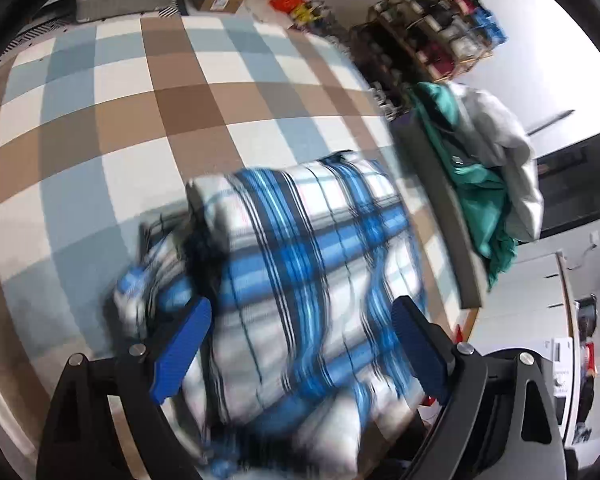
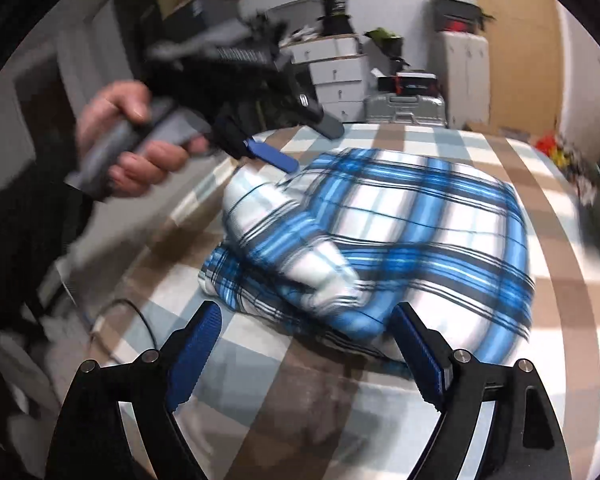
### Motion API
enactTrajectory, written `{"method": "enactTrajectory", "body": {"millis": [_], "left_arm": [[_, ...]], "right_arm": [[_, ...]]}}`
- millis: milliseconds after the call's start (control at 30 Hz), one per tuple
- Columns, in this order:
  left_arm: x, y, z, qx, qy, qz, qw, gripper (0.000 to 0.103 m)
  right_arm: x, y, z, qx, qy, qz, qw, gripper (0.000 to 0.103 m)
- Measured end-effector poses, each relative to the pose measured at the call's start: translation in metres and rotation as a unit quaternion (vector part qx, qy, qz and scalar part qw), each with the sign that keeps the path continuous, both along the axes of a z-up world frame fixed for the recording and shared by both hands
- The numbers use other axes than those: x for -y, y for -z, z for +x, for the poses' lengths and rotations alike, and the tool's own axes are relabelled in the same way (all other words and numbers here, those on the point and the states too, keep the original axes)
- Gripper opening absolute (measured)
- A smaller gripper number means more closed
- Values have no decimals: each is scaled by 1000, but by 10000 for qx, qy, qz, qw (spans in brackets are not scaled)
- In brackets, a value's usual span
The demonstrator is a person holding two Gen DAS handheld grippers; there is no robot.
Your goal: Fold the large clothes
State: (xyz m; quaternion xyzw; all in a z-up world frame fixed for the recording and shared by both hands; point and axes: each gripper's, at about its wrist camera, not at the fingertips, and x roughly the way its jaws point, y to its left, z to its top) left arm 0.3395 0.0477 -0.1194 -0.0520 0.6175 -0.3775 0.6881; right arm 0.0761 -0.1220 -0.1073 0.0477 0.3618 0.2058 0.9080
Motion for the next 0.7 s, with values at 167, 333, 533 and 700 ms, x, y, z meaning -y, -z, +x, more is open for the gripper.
{"method": "enactTrajectory", "body": {"millis": [167,333,533,700], "left_arm": [[19,24,10,-75,195,720,9972,36],[11,12,10,-128,50,513,9986,2],[3,-31,-9,125,211,171,9996,0],[0,-48,-16,280,234,177,9992,0]], "right_arm": [[23,-6,5,-83,36,553,9984,89],[4,-5,22,-385,-577,1324,9888,90],[-77,0,35,592,-592,-1147,9899,69],[-120,9,33,1006,-619,-2363,9645,6]]}}
